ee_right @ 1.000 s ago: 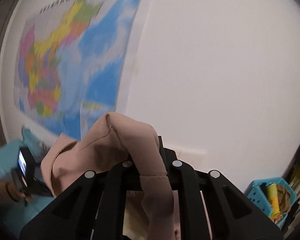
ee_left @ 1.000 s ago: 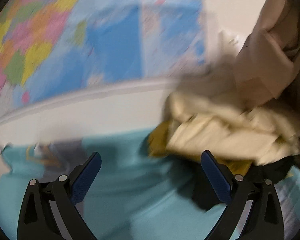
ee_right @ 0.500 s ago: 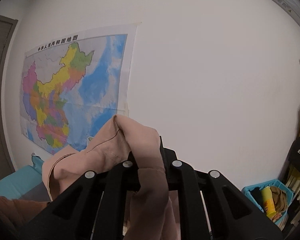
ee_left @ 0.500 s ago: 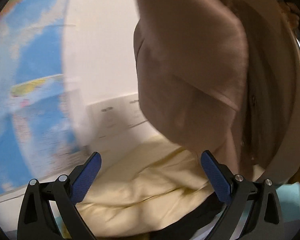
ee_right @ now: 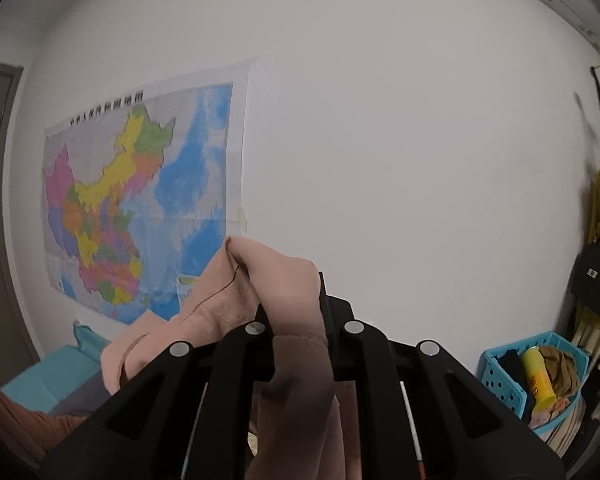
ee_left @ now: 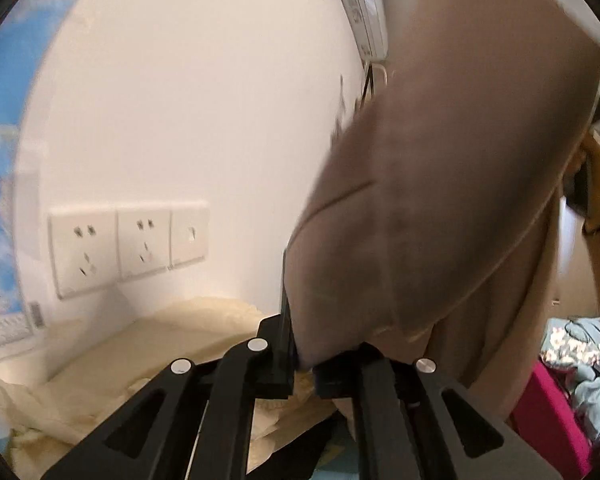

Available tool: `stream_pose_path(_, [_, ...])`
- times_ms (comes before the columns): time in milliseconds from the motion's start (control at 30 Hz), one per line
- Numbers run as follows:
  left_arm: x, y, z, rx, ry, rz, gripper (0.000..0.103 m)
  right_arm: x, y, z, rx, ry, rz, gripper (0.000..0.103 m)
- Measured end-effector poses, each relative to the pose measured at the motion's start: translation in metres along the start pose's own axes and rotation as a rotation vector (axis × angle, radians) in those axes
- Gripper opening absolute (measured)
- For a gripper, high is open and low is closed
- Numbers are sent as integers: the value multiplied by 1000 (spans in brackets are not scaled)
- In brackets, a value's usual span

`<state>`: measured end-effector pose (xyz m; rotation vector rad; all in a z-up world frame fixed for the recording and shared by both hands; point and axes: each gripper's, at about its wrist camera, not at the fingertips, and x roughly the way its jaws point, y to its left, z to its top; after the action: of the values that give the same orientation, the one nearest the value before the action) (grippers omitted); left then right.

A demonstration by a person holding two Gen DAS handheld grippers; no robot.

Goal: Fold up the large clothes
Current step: 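Grasp the pink jacket with the left gripper while the right gripper holds it up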

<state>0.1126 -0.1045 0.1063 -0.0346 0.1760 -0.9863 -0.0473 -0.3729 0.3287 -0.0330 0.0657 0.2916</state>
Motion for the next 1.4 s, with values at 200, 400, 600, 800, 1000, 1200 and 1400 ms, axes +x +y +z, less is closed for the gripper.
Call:
stream_pose_path(200, [-81, -35, 59, 106, -100, 112, 4, -80, 19, 32, -34, -105, -31, 9])
stream_pose_path(400, [-190, -79, 116, 126, -226, 257, 5, -139, 52, 43, -54, -138, -8, 9])
stream_pose_path(600, [-298, -150, 116, 197, -198, 481, 5, -152, 74, 17, 38, -101, 163, 9])
stream_pose_path(800, [-392, -192, 93, 201, -142, 706, 5, -148, 132, -12, 51, -45, 386, 9])
stream_pose_path(1000, [-436, -190, 87, 175, -90, 971, 3, -81, 176, -29, 110, 40, 557, 10])
stream_pose_path(1200, [-397, -89, 26, -17, 129, 876, 6, 77, 204, -95, 275, 286, 620, 10])
stream_pose_path(1400, [-362, 30, -88, -293, 337, 737, 31, 160, 190, -188, 301, 515, 515, 10])
